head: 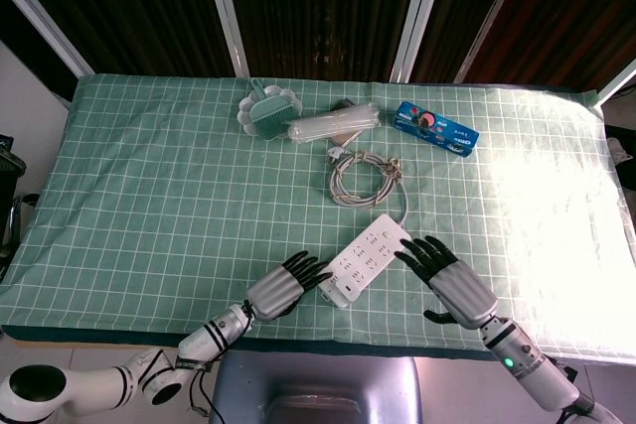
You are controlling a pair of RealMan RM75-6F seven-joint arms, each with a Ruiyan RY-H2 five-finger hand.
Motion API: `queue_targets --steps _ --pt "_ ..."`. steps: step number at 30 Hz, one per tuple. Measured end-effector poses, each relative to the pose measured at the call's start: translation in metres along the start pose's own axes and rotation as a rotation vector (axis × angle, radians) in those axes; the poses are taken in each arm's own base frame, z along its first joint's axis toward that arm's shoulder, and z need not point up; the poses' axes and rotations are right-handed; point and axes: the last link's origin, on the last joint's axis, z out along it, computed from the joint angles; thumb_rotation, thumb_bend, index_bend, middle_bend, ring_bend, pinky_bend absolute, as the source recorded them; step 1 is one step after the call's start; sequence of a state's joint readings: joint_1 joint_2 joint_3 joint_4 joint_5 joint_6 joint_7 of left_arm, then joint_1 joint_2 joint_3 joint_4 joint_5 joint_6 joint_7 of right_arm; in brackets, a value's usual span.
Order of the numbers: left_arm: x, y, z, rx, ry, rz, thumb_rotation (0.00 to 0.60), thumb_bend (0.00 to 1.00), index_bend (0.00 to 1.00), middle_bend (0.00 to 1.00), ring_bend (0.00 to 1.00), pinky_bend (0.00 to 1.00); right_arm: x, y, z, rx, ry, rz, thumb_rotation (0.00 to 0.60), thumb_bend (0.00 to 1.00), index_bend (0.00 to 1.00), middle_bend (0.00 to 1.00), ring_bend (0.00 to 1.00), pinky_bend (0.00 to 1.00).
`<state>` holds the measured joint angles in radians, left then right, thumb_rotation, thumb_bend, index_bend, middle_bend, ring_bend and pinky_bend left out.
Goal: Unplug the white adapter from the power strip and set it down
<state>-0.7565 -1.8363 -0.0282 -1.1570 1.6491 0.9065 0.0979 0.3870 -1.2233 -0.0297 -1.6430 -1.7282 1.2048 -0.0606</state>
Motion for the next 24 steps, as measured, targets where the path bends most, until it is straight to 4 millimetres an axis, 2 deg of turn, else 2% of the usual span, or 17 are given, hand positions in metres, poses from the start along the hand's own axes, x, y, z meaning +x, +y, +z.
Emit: queue_targets --steps 15,20,24 --pt "-0.007 0.006 0.011 -0.002 -0.014 0.025 0.6 0.87 0.0 0.0 0.0 0.01 -0.003 -0.007 0.003 0.016 -0.019 -0.005 0.6 0.18 0.0 0.0 0.0 0.0" --pt "-0.01 0.007 0.012 -0.005 -0.02 0.03 0.6 0.87 0.0 0.0 0.0 0.01 -0.006 -0.014 0.01 0.055 -0.011 -0.026 0.6 0.18 0.0 0.0 0.0 0.0" --pt "-0.009 0.007 0.011 -0.007 -0.018 0.033 0.6 0.87 0.0 0.0 0.0 0.01 -0.009 -0.019 0.02 0.093 -0.008 -0.067 0.6 0.18 0.06 0.04 0.0 0.03"
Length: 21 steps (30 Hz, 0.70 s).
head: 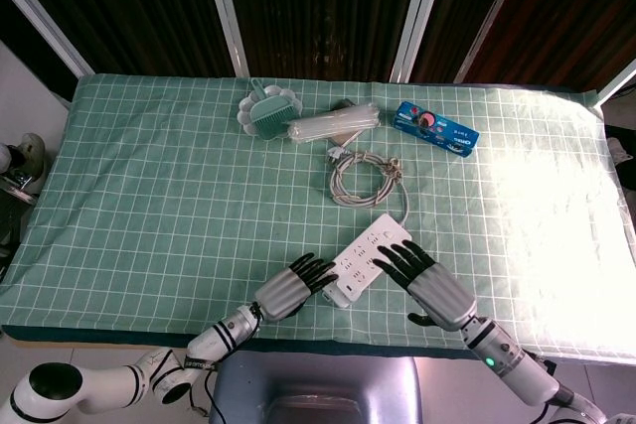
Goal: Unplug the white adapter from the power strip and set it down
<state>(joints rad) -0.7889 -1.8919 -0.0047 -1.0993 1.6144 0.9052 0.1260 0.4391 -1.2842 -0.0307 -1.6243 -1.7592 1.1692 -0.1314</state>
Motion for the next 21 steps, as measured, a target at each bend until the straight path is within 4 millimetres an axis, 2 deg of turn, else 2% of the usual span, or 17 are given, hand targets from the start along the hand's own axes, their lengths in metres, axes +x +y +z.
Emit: queue_targets --steps 6,12,16,21 --pt "0.0 0.0 -0.001 -0.003 0.0 0.008 0.6 0.87 0.0 0.0 0.0 0.01 -0.008 -0.005 0.013 0.042 -0.009 -0.058 0.6 0.18 0.15 0.12 0.01 0.11" --pt "-0.002 -0.001 -0.001 0.005 -0.01 0.009 0.6 0.87 0.0 0.0 0.0 0.01 -0.024 -0.015 0.028 0.092 0.005 -0.113 0.6 0.19 0.24 0.19 0.08 0.21" --pt "-0.003 -0.001 -0.001 0.009 -0.015 0.011 0.6 0.88 0.0 0.0 0.0 0.01 -0.038 -0.022 0.04 0.129 0.015 -0.153 0.6 0.2 0.26 0.21 0.09 0.21" --pt "-0.002 -0.001 -0.002 0.01 -0.012 0.01 0.6 0.87 0.0 0.0 0.0 0.01 -0.043 -0.025 0.049 0.144 0.018 -0.169 0.6 0.23 0.28 0.22 0.11 0.23"
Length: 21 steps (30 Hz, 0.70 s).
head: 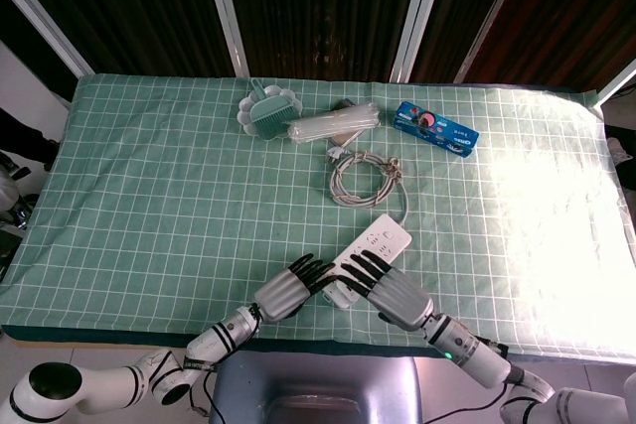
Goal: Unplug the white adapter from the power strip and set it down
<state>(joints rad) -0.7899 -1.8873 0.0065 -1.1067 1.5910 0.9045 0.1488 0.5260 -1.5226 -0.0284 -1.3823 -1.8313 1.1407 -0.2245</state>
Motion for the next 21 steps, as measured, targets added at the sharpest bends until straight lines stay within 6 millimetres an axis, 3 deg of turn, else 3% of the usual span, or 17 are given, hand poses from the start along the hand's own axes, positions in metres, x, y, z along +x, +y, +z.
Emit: queue_targets --steps 8,12,21 --pt "0.0 -0.003 0.0 -0.003 0.0 0.003 0.6 0.87 0.0 0.0 0.0 0.01 -0.008 0.001 0.012 -0.003 0.003 -0.029 0.6 0.27 0.35 0.28 0.16 0.27" --pt "-0.001 -0.004 0.001 -0.009 0.005 0.006 0.6 0.87 0.0 0.0 0.0 0.01 -0.011 0.0 0.019 -0.012 0.023 -0.023 0.6 0.28 0.4 0.32 0.21 0.35" --pt "-0.001 -0.003 0.001 -0.012 0.008 0.005 0.6 0.87 0.0 0.0 0.0 0.01 -0.017 -0.004 0.027 -0.015 0.038 -0.009 0.6 0.28 0.4 0.32 0.21 0.36"
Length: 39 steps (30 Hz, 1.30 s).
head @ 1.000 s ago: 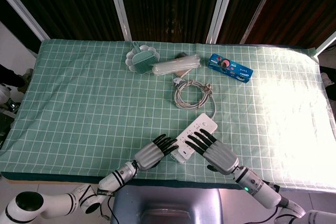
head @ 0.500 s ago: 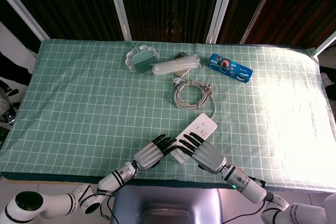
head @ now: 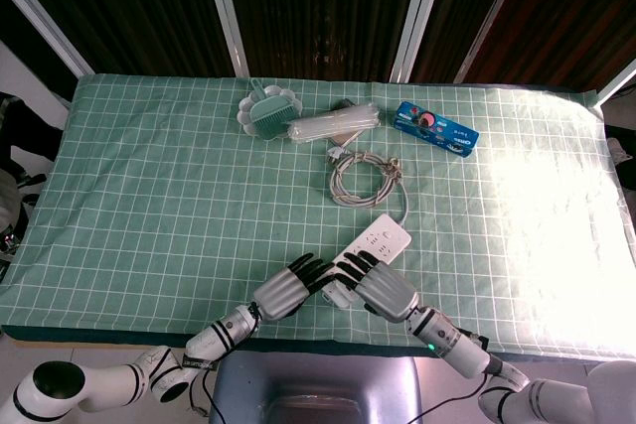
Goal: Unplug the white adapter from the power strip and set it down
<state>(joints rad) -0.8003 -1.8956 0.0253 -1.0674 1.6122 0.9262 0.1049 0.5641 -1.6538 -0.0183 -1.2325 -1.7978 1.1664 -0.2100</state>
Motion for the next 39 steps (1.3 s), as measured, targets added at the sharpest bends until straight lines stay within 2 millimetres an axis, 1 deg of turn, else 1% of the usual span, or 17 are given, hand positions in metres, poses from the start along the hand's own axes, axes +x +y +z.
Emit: queue_targets --steps 10,20,31,39 --pt "-0.001 0.001 0.0 -0.002 -0.002 -0.002 0.6 0.87 0.0 0.0 0.0 0.01 -0.002 -0.003 0.004 -0.008 0.008 0.005 0.6 0.28 0.43 0.34 0.22 0.38" --pt "-0.003 0.003 -0.001 -0.005 -0.005 -0.003 0.6 0.87 0.0 0.0 0.0 0.01 -0.005 -0.007 0.007 -0.022 0.039 0.006 0.6 0.29 0.49 0.39 0.28 0.46" --pt "-0.003 0.001 -0.002 -0.003 -0.006 -0.005 0.6 0.87 0.0 0.0 0.0 0.01 -0.01 -0.011 0.008 -0.02 0.035 0.001 0.6 0.29 0.5 0.39 0.28 0.47" --pt "-0.004 0.003 -0.003 -0.008 -0.007 -0.001 0.6 0.88 0.0 0.0 0.0 0.01 -0.01 -0.012 0.01 -0.024 0.051 0.008 0.6 0.33 0.57 0.44 0.34 0.53"
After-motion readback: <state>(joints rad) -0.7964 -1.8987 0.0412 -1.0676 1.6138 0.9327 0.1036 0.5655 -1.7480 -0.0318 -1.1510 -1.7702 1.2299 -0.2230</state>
